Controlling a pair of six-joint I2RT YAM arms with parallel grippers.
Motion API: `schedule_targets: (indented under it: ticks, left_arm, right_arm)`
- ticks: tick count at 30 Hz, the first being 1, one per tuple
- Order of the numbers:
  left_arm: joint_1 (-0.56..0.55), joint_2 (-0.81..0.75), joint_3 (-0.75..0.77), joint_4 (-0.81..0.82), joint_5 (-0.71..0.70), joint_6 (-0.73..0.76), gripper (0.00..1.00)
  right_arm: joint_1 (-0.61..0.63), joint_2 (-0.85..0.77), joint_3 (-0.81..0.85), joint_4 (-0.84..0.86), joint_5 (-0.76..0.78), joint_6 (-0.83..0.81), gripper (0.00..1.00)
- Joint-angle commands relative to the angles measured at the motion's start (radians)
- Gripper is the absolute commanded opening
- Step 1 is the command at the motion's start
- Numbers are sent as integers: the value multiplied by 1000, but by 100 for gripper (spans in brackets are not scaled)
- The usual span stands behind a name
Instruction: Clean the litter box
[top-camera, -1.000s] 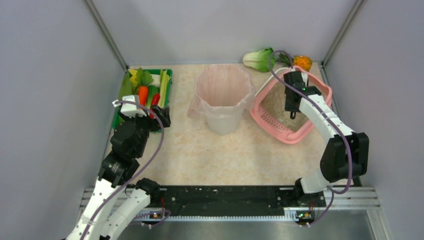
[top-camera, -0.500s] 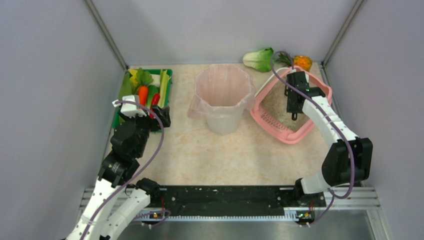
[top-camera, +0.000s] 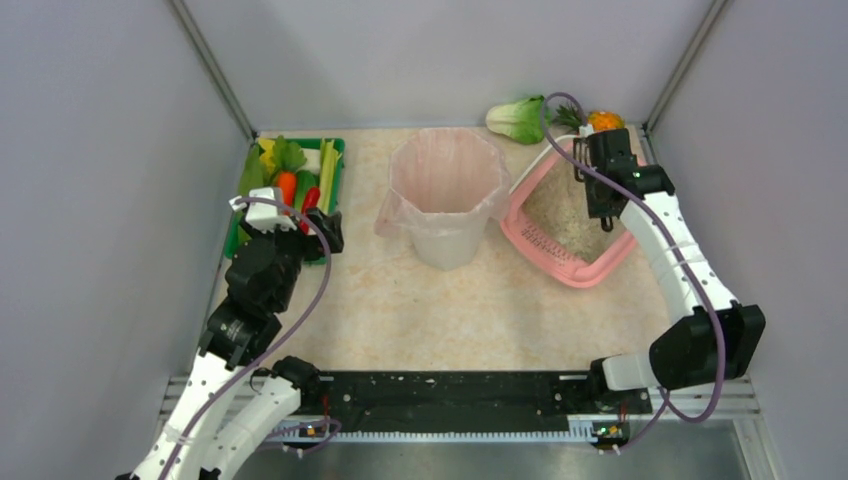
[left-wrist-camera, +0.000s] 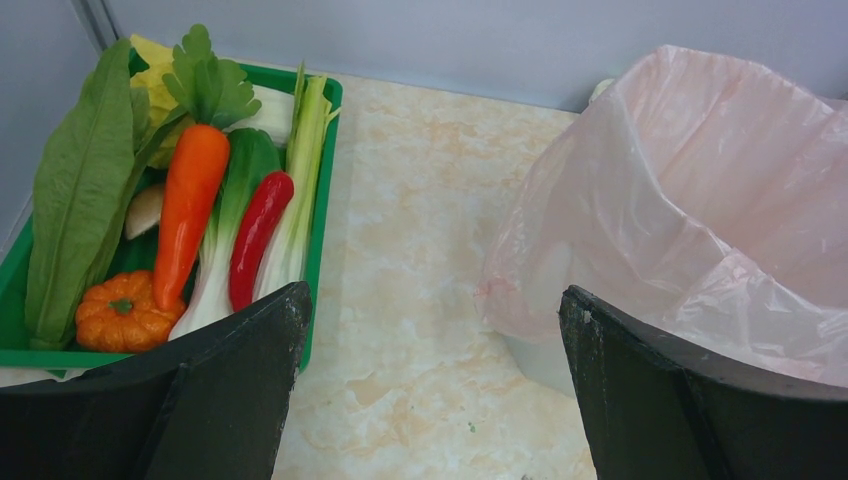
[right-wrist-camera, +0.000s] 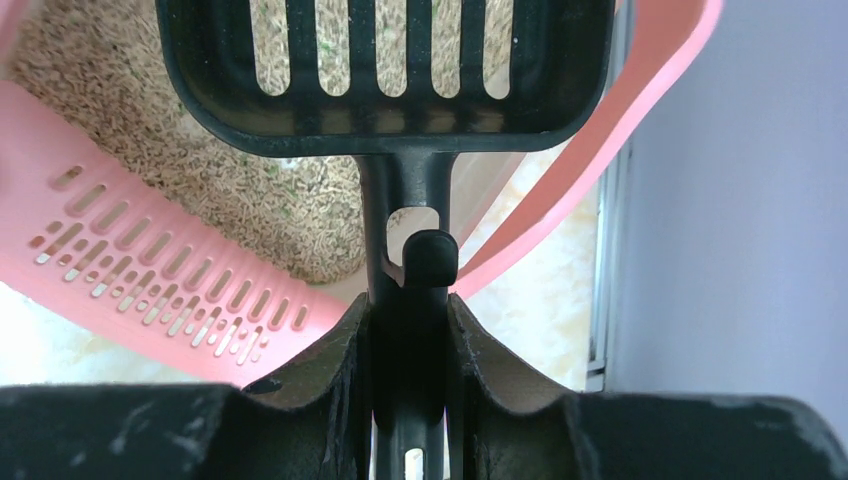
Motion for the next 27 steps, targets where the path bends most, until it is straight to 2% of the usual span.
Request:
schedule_targets:
  ticks: [1,15,27]
  left_arm:
    - [-2,-2,28,49,12,-11,99]
    - [-2,0,28,47,12,-11,99]
    - [-2,6,27,51,18,-15,99]
  right_arm:
    - [33,-36,134,-82,2,-110,0]
    - [217,17,417,-216,161,-219,0]
    - [474,139,678,-310,213,-263,0]
